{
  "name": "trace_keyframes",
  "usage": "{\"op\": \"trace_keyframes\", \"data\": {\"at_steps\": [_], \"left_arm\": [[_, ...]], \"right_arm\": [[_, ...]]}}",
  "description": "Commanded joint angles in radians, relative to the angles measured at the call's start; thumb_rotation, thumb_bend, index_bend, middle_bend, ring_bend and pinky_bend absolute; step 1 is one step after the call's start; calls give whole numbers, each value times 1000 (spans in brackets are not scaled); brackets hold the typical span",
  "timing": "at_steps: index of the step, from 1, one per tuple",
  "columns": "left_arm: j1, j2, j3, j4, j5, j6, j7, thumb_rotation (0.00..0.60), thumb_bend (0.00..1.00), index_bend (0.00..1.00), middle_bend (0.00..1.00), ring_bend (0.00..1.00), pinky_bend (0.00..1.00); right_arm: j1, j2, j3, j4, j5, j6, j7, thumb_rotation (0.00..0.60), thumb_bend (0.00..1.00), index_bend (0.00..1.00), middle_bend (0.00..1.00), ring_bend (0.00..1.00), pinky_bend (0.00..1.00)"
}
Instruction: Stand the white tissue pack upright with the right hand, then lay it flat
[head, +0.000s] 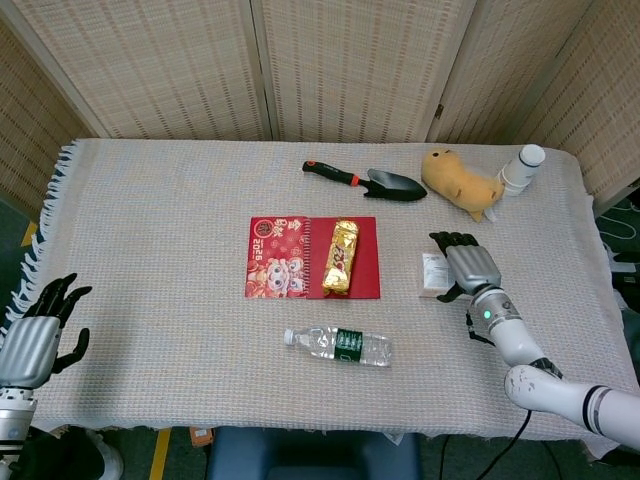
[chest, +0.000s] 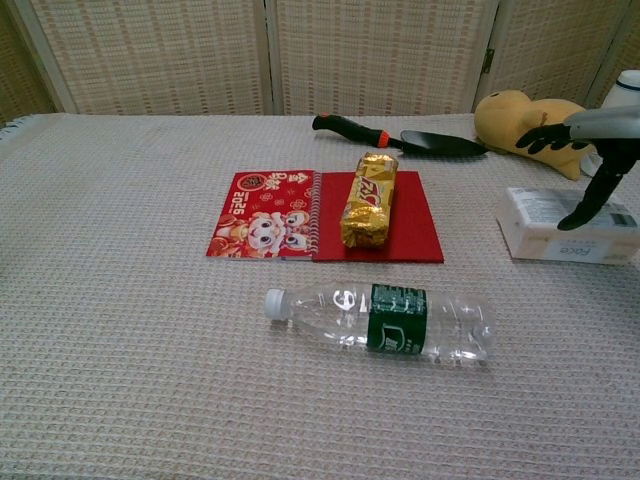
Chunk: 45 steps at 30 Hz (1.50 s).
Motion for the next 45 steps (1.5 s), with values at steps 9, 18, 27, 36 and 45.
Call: {"op": "trace_keyframes", "data": {"at_steps": [9, 18, 27, 36, 45], "left_arm": [[2, 11, -1, -6, -3, -6, -16, 600, 492, 174, 0, 0, 268], [-1, 8, -2, 0, -15, -18, -12, 600, 492, 174, 0, 0, 268], [-5, 5, -7, 4, -30, -28, -8, 600, 491, 174, 0, 0, 268], [-4, 5, -9, 7, -29, -26, -13, 600, 491, 174, 0, 0, 268], [2, 11, -9, 2, -21, -13, -24, 600, 491, 174, 0, 0, 267]], "right_arm": [[111, -54, -84, 63, 198, -1, -99, 600, 27, 44, 128, 0, 0], [138, -78, -118, 119, 255, -15, -101, 600, 27, 115, 150, 0, 0], [146, -105, -133, 169, 249, -27, -79, 600, 27, 272, 243, 47, 0], [125, -115, -121, 180, 175, 19, -30, 600, 27, 370, 337, 122, 0], [-183, -130, 81, 183, -506, 123, 1060, 600, 27, 465, 408, 181, 0]]}}
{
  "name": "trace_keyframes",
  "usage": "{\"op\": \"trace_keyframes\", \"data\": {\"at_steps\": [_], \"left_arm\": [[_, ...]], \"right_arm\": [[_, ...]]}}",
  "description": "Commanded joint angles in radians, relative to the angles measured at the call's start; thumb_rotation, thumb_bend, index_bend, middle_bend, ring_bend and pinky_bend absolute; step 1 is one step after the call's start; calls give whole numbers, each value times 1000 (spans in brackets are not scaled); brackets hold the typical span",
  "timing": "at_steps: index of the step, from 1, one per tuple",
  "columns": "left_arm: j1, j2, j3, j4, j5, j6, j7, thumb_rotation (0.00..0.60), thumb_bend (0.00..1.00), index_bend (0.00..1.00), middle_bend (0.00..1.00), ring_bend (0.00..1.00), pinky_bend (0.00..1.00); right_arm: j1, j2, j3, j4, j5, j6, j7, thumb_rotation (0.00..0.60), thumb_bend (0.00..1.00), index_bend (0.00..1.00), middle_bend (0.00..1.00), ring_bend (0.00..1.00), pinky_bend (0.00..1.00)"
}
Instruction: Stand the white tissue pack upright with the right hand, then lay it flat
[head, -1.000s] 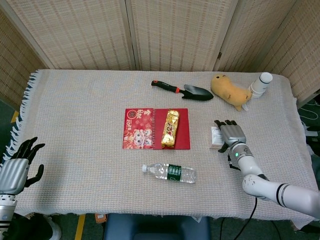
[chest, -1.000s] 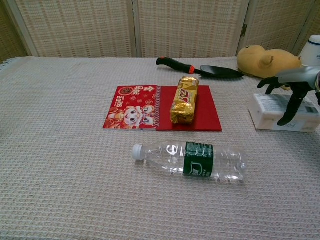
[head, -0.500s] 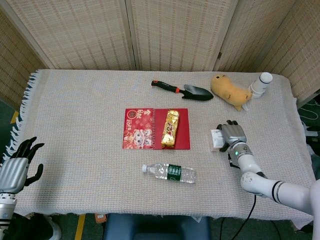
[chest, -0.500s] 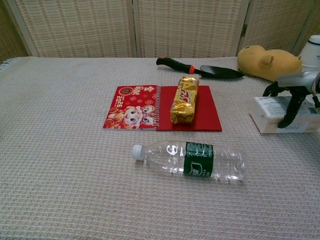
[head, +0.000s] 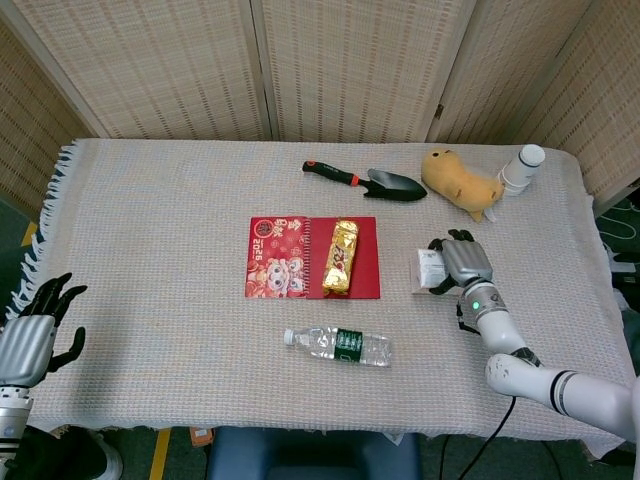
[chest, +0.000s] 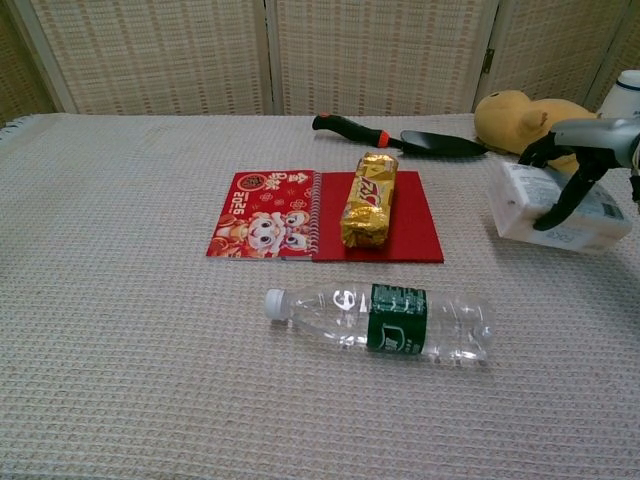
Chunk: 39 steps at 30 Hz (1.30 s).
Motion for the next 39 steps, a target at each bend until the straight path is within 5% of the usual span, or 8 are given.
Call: {"op": "trace_keyframes", "data": {"at_steps": [1, 5, 11, 22, 39], "left_arm": [[2, 2, 2, 0, 4, 2, -3, 600, 492, 174, 0, 0, 268], [2, 2, 4, -2, 7, 0, 2, 600, 492, 174, 0, 0, 268], [3, -2, 0, -3, -2, 3, 13, 600, 492, 174, 0, 0, 267], [-7, -12, -6, 6, -30, -20, 30, 600, 492, 174, 0, 0, 268], [-11, -12, -11, 18, -49, -31, 24, 600, 493, 174, 0, 0, 268]], "right_arm": [[-266, -27, 148, 65, -567, 83, 1091, 600, 28, 469, 417, 186, 0], [-296, -112, 68, 360, -828, 175, 1641, 600, 28, 484, 435, 199, 0], [-256, -257, -73, 749, -1001, 256, 2041, 600, 35, 495, 442, 206, 0], [-208, -393, -168, 1047, -1055, 247, 2287, 600, 50, 495, 448, 209, 0], [-192, -449, -207, 1170, -1035, 228, 2332, 600, 74, 495, 449, 210, 0]]}}
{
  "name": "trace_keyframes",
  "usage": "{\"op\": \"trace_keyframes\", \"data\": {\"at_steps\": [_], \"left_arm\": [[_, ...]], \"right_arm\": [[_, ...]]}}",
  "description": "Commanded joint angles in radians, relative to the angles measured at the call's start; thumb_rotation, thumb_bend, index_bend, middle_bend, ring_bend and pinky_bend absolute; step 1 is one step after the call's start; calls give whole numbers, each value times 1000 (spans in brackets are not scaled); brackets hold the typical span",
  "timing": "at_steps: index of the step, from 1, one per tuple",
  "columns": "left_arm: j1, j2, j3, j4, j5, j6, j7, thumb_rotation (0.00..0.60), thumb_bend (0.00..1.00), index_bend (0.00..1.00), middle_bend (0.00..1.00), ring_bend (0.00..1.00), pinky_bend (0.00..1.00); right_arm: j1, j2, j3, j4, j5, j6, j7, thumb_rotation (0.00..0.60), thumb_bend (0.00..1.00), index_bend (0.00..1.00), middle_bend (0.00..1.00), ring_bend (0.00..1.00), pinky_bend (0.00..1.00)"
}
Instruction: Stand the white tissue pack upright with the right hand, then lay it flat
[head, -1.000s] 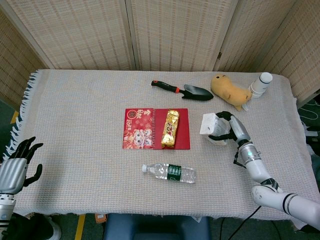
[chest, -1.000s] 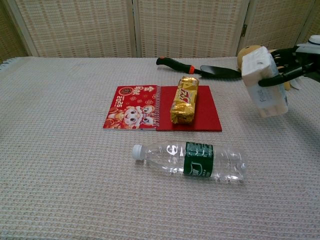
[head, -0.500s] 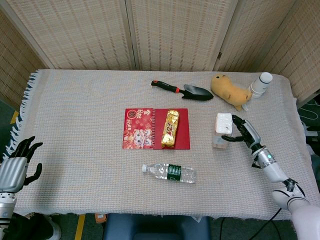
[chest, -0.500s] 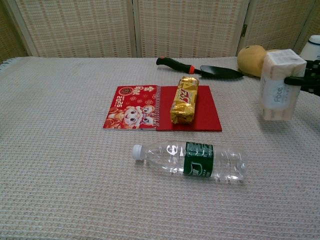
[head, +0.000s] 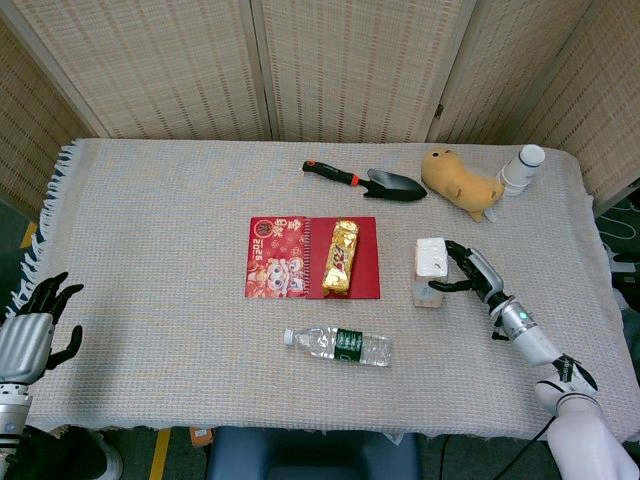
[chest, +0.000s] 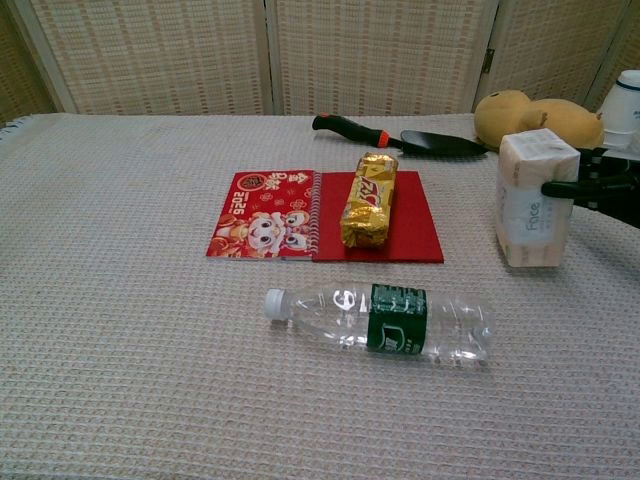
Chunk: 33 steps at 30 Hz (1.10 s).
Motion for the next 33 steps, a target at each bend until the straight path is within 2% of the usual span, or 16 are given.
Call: {"op": "trace_keyframes", "data": {"at_steps": [1, 8, 15, 21, 29, 33], "left_arm": [[-2, -1, -1, 1, -4, -4, 2, 600, 493, 174, 0, 0, 268], [-3, -4, 1, -1, -5, -5, 14, 600, 491, 174, 0, 0, 269], [-2, -2, 1, -5, -8, -5, 21, 600, 492, 174, 0, 0, 268], [-3, -3, 4, -9, -4, -5, 30, 600, 490, 174, 0, 0, 269], [0, 0, 1, -7, -10, -2, 21, 600, 491, 174, 0, 0, 268], [-1, 1, 2, -7, -7, -2, 18, 600, 491, 174, 0, 0, 268]], "right_arm": [[-4, 0, -8, 5, 0, -10, -17, 600, 75, 495, 449, 210, 0], [-12, 27, -66, -2, -33, -55, -79, 600, 76, 495, 449, 210, 0], [-33, 72, -67, -35, -17, -37, -97, 600, 76, 474, 449, 198, 0], [-31, 98, -84, -65, -23, -36, -96, 600, 78, 327, 425, 151, 0], [-8, 108, -111, -84, -39, -50, -76, 600, 78, 148, 247, 30, 0], [-3, 109, -114, -87, -37, -55, -78, 600, 77, 74, 159, 0, 0]]}}
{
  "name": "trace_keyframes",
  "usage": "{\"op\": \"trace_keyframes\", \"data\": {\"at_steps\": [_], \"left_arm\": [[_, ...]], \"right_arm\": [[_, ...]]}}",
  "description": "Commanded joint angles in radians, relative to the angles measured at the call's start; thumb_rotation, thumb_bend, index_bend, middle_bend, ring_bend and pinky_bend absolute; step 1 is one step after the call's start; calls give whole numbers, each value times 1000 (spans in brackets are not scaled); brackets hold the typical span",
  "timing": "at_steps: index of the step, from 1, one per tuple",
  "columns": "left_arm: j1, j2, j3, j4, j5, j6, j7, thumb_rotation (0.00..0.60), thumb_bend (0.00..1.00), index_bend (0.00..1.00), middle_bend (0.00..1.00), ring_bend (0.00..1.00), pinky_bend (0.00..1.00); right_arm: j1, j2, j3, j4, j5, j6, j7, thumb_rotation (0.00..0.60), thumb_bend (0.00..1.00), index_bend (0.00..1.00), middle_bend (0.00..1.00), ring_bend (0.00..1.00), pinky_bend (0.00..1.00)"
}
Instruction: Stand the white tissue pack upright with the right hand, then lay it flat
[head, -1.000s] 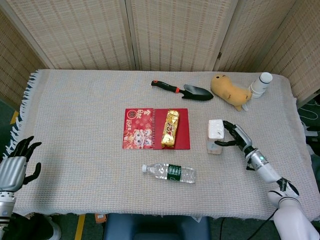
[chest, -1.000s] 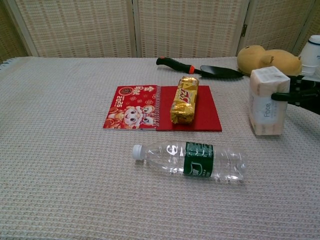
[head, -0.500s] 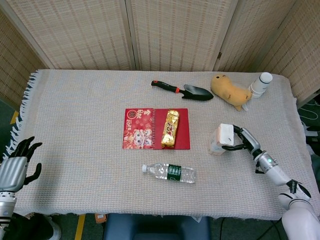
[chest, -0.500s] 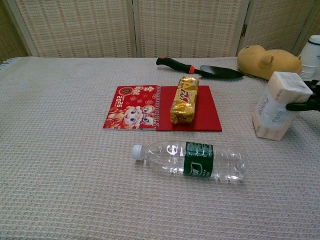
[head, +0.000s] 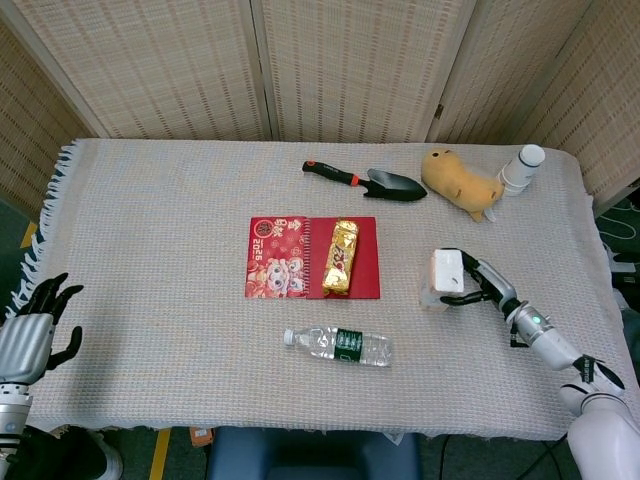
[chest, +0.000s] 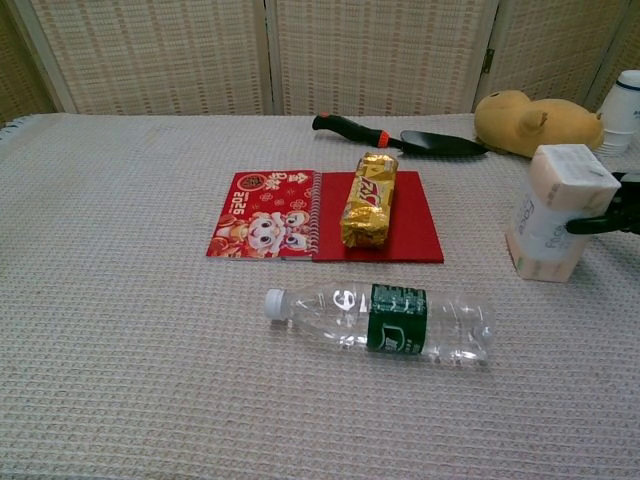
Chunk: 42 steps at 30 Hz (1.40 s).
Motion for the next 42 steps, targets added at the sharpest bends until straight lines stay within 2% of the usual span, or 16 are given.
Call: {"op": "trace_keyframes", "data": {"at_steps": [1, 5, 11, 15, 18, 21, 23, 27, 30, 31, 34, 38, 42], "left_arm": [[0, 1, 0, -1, 2, 1, -1, 600, 491, 174, 0, 0, 268], [1, 1, 0, -1, 2, 2, -2, 600, 491, 174, 0, 0, 269], [0, -1, -2, 0, -5, 2, 9, 600, 490, 174, 0, 0, 269], [6, 6, -6, -8, -6, 14, -4, 600, 492, 174, 0, 0, 269], [10, 11, -6, -14, -5, 19, -7, 600, 490, 174, 0, 0, 268], [11, 14, -5, -15, -1, 19, -10, 600, 490, 174, 0, 0, 268], [11, 15, -4, -18, 2, 21, -12, 600, 490, 174, 0, 0, 268], [13, 20, -4, -23, 0, 21, -11, 600, 491, 174, 0, 0, 268], [17, 25, -5, -27, 0, 27, -15, 600, 490, 173, 0, 0, 268], [18, 27, -6, -29, 1, 30, -18, 600, 490, 172, 0, 0, 268], [22, 33, -5, -33, -3, 32, -17, 600, 491, 171, 0, 0, 268], [24, 41, -6, -39, -6, 30, -25, 600, 490, 171, 0, 0, 268], [25, 43, -7, -39, -7, 31, -30, 600, 490, 171, 0, 0, 268]], "right_arm": [[1, 1, 3, -4, 6, 3, 0, 600, 76, 54, 141, 0, 0], [3, 9, 4, -10, 11, 5, -1, 600, 74, 4, 95, 0, 0], [4, 51, 1, -48, 12, 30, -7, 600, 73, 0, 18, 0, 0], [9, 125, -19, -124, -10, 74, -45, 600, 58, 0, 1, 0, 0], [4, 200, 4, -232, 11, 118, -141, 600, 48, 0, 0, 0, 0], [-4, 303, 33, -396, 38, 157, -286, 600, 44, 0, 0, 0, 0], [6, 398, 39, -546, 41, 158, -398, 600, 43, 0, 0, 0, 0], [54, 593, 54, -853, 82, 47, -700, 600, 42, 0, 0, 0, 0], [87, 724, 95, -1079, 213, -93, -1039, 600, 42, 0, 0, 0, 0], [97, 766, 115, -1158, 289, -139, -1178, 600, 42, 0, 0, 0, 0], [114, 838, 155, -1318, 492, -187, -1482, 600, 42, 0, 0, 0, 0], [133, 882, 178, -1444, 705, -173, -1745, 600, 42, 0, 0, 0, 0], [157, 883, 189, -1497, 863, -164, -1907, 600, 42, 0, 0, 0, 0]]}}
